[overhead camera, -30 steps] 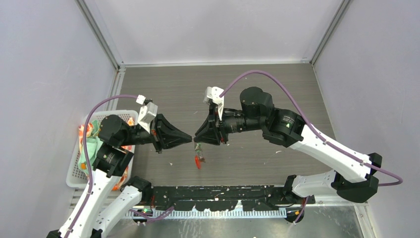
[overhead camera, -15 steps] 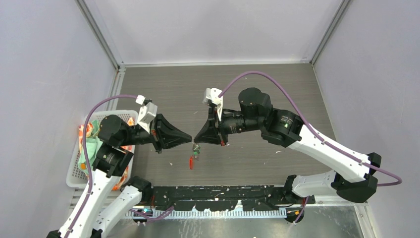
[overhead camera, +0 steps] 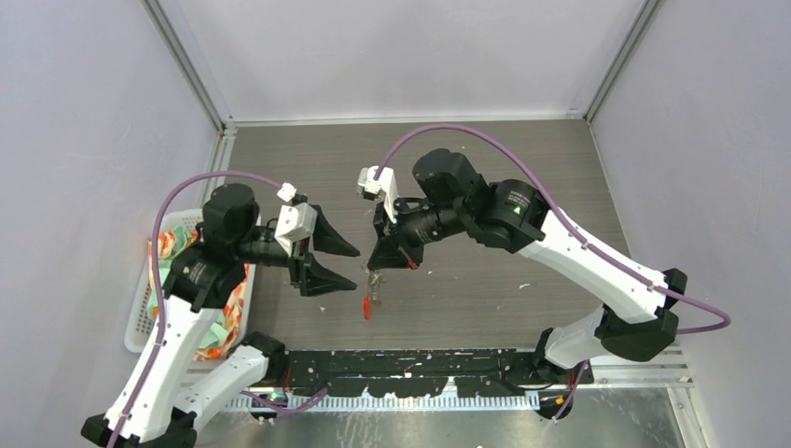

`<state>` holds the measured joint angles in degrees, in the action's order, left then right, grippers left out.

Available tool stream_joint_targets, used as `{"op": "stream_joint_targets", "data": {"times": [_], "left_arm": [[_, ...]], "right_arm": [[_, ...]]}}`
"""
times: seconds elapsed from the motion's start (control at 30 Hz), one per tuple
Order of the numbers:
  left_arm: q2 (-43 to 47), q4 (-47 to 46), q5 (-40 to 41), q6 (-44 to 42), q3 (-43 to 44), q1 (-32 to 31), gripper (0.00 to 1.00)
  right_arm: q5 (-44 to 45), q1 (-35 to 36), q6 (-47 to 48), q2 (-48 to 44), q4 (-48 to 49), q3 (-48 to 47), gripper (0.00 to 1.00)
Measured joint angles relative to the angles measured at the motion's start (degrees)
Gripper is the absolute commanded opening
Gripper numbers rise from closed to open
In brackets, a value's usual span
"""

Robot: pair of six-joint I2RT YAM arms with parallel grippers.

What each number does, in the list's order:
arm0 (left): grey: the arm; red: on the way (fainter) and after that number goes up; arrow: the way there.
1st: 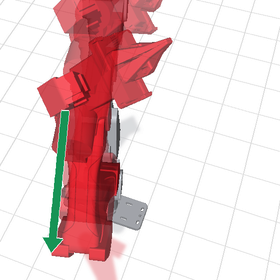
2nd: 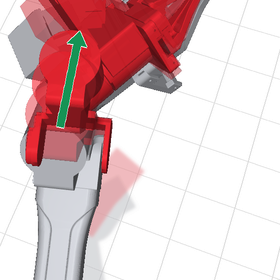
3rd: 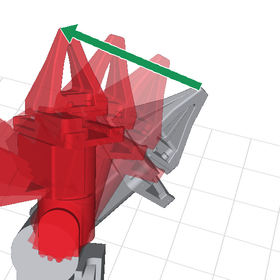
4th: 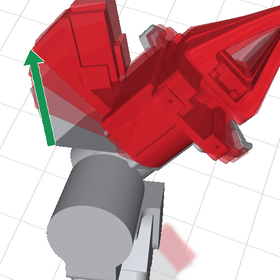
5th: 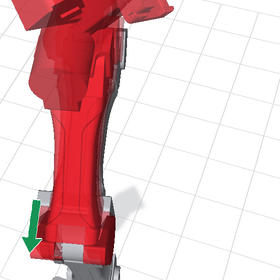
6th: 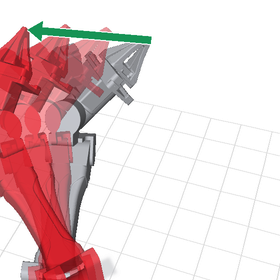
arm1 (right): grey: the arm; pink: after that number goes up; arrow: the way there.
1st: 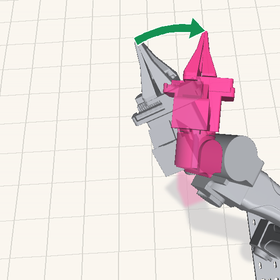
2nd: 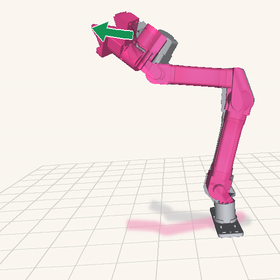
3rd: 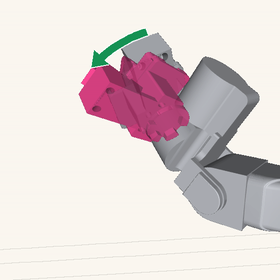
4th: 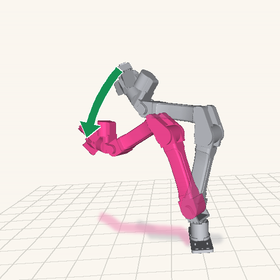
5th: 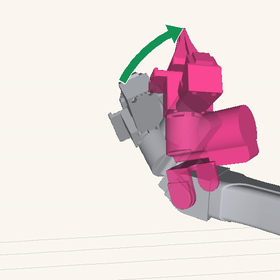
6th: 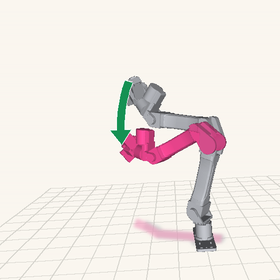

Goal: Put the keys on the keyring

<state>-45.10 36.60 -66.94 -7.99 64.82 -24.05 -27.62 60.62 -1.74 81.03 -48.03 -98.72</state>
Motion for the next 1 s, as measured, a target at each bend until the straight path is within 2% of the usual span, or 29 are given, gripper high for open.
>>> {"op": "stream_joint_targets", "data": {"times": [0.17, 0.3, 0.53, 0.83, 1.0], "left_arm": [[-3.98, 9.51, -0.85, -9.09, 1.64, 0.00, 0.50], [-6.03, 12.79, -1.31, -11.72, 1.64, 0.00, 0.43], [-6.54, 13.44, -3.10, -12.37, 1.70, -0.09, 0.30], [-6.95, 13.40, -4.17, -12.39, 1.73, -1.31, 0.26], [-6.93, 13.40, -4.00, -12.59, 1.73, -1.40, 0.14]], "right_arm": [[0.09, 0.35, 1.92, 2.97, -6.10, -4.09, 0.01], [0.07, 0.83, 2.67, 4.09, -8.44, -5.57, 0.01], [-0.02, 1.16, 3.26, 5.33, -10.84, -7.69, 0.01], [-0.57, 1.20, 3.37, 8.41, -11.23, -9.92, 0.01], [-1.09, 1.33, 3.34, 9.01, -11.34, -10.32, 0.01]]}}
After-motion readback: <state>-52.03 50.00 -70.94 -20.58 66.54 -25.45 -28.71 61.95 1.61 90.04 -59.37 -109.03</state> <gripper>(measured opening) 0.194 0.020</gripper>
